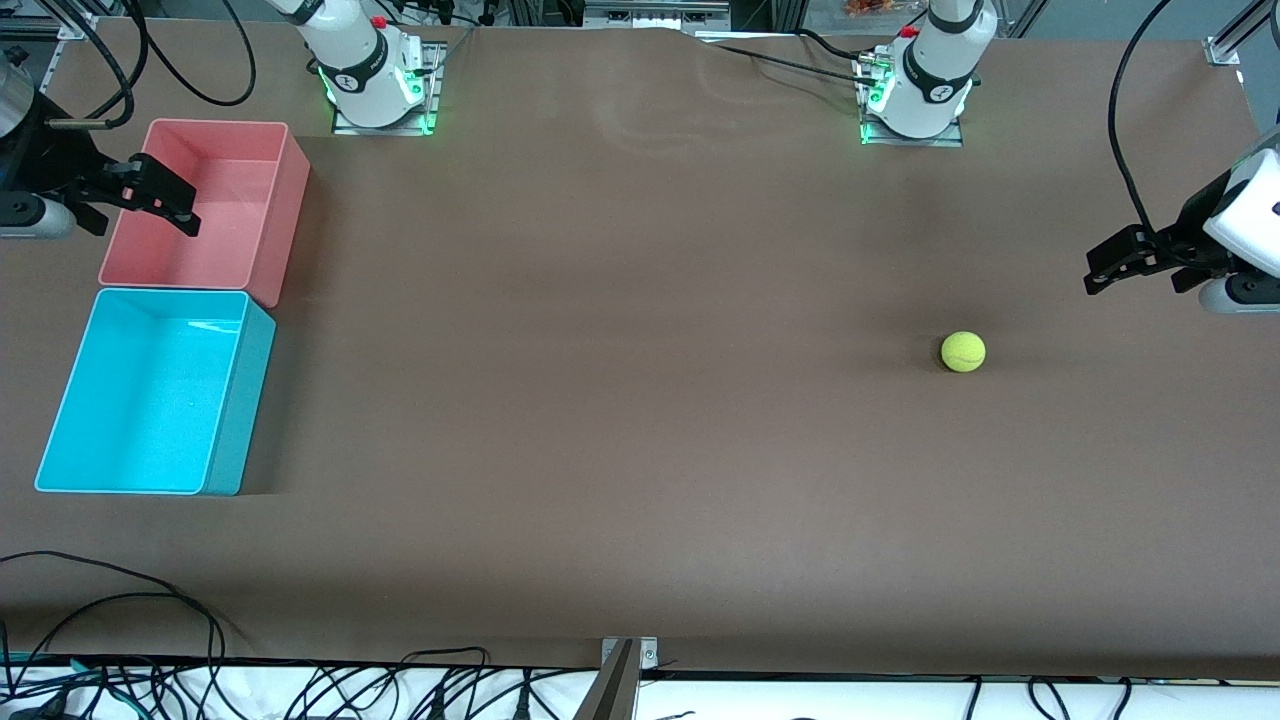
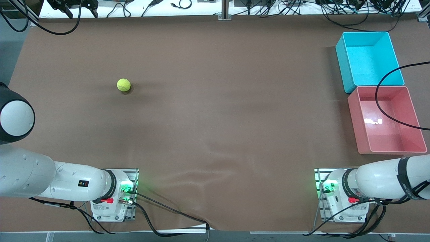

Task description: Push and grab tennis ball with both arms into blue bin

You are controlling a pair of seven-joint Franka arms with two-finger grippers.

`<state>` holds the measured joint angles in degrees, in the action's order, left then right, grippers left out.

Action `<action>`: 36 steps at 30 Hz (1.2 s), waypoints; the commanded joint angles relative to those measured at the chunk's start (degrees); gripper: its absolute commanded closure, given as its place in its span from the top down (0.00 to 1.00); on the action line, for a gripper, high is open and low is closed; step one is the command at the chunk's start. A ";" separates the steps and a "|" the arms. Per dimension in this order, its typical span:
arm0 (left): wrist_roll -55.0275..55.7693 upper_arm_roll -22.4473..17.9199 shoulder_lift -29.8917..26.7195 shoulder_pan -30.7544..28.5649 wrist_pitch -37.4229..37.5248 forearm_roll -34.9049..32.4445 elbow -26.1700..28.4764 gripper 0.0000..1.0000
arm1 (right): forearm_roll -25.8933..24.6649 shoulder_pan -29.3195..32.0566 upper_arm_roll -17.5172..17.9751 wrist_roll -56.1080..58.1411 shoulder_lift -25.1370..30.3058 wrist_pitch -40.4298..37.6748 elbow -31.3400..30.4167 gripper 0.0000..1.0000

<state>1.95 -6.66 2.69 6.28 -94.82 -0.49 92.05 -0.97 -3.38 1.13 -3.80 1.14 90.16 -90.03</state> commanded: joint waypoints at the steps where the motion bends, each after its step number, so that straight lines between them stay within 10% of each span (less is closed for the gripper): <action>1: -0.37 -0.11 0.65 0.22 1.39 -1.27 -1.70 1.00 | -1.13 -0.31 0.18 -0.24 0.08 -0.34 0.65 1.00; 36: -0.37 -0.11 0.65 0.22 1.39 -1.27 -1.70 1.00 | -0.35 -0.40 0.19 0.54 0.26 0.10 1.26 1.00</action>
<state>1.95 -6.66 2.69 6.28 -94.65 -0.49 92.05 -0.97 -3.50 1.34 -3.79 1.27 90.63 -89.82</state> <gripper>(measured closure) 0.000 0.000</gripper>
